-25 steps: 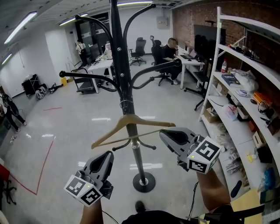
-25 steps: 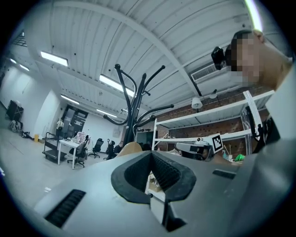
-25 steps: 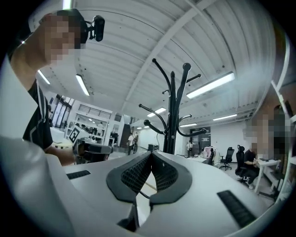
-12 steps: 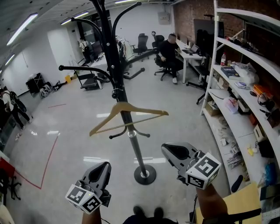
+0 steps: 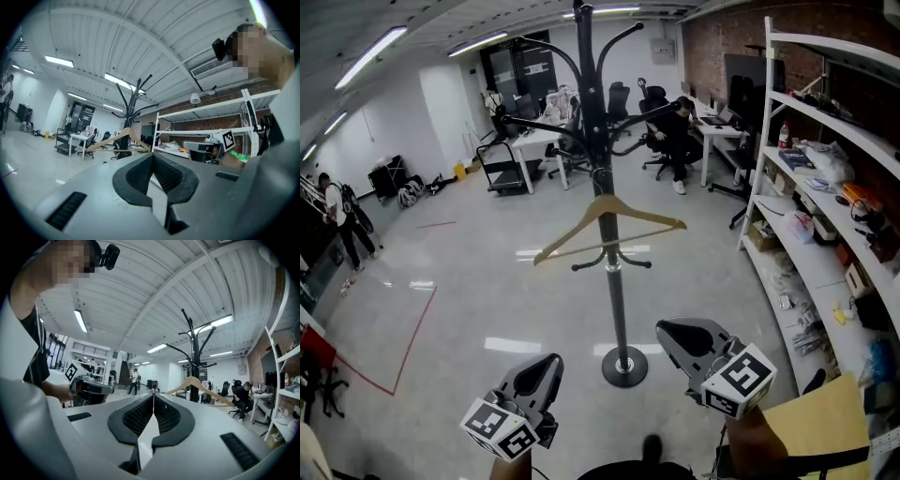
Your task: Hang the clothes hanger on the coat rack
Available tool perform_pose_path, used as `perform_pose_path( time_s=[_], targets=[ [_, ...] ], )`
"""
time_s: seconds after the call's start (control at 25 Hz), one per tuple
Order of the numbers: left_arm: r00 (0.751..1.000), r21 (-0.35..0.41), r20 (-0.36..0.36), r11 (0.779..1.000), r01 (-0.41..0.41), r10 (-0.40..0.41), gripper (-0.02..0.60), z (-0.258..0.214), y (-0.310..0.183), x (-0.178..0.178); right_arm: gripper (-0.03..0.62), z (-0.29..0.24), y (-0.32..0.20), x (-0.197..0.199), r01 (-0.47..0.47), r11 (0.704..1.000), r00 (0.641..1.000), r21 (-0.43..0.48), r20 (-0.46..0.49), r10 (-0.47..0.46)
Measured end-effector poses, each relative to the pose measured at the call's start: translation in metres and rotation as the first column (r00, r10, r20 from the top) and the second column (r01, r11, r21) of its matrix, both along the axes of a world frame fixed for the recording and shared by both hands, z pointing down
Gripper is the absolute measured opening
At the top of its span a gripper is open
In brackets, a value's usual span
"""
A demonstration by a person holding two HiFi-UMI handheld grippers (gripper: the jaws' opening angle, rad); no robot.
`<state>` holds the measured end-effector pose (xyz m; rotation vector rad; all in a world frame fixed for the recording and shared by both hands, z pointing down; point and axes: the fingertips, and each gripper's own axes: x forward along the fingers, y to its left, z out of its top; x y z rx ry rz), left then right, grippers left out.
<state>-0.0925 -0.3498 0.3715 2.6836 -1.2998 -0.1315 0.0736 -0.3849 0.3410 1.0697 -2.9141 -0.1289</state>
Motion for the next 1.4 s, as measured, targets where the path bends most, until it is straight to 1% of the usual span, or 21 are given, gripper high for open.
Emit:
perform_pose_path(
  time_s=[0.12, 0.2, 0.28, 0.4, 0.48, 0.56, 0.64, 0.84, 1.04, 1.2, 1.32, 1.4],
  targets=[
    [1.000, -0.008, 0.001, 1.000, 0.011, -0.011, -0.002, 0.008, 0.034, -0.029, 0.008, 0.011, 0.035, -0.023, -0.015, 0.999, 1.000, -0.046, 0.012, 0.015],
    [0.999, -0.023, -0.017, 0.999, 0.035, -0.035, -0.002, 0.020, 0.059, -0.052, 0.009, 0.028, 0.062, -0.038, -0.023, 0.996, 1.000, -0.082, 0.005, 0.024],
    [0.998, -0.046, -0.043, 0.998, 0.044, -0.046, -0.001, 0.035, 0.084, -0.071, 0.008, 0.042, 0.090, -0.045, -0.061, 0.992, 0.998, -0.115, 0.020, 0.064],
    [0.998, -0.080, -0.058, 0.996, 0.028, -0.033, -0.002, 0.049, 0.122, -0.088, 0.009, 0.047, 0.128, -0.048, -0.119, 0.983, 0.991, -0.143, 0.040, 0.126],
    [0.998, -0.093, -0.067, 0.996, 0.013, -0.020, -0.002, 0.051, 0.147, -0.089, 0.009, 0.042, 0.156, -0.047, -0.140, 0.980, 0.988, -0.141, 0.047, 0.148],
    [0.997, -0.097, -0.083, 0.995, -0.015, 0.007, -0.002, 0.048, 0.175, -0.078, 0.009, 0.034, 0.189, -0.042, -0.142, 0.981, 0.987, -0.134, 0.060, 0.151],
    [0.995, -0.083, -0.090, 0.996, -0.045, 0.038, -0.002, 0.043, 0.202, -0.061, 0.008, 0.032, 0.221, -0.035, -0.131, 0.982, 0.989, -0.134, 0.048, 0.139],
    [0.995, -0.067, -0.067, 0.995, -0.079, 0.074, -0.002, 0.035, 0.257, -0.023, 0.009, 0.033, 0.280, -0.014, -0.121, 0.985, 0.991, -0.124, 0.044, 0.127],
    [0.997, -0.084, -0.044, 0.994, -0.067, 0.064, -0.002, 0.039, 0.313, 0.014, 0.009, 0.042, 0.344, 0.011, -0.087, 0.987, 0.995, -0.133, 0.041, 0.093],
    [0.998, -0.094, -0.026, 0.994, -0.060, 0.057, -0.002, 0.037, 0.367, 0.047, 0.009, 0.040, 0.388, 0.044, -0.079, 0.987, 0.994, -0.140, 0.058, 0.088],
    [0.999, -0.101, 0.012, 0.994, -0.042, 0.044, -0.002, 0.030, 0.396, 0.051, 0.009, 0.028, 0.409, 0.054, -0.071, 0.990, 0.993, -0.122, 0.090, 0.083],
    [0.999, -0.104, 0.040, 0.994, -0.031, 0.035, -0.002, 0.026, 0.414, 0.047, 0.009, 0.019, 0.425, 0.052, -0.057, 0.995, 0.994, -0.083, 0.092, 0.065]
  ],
)
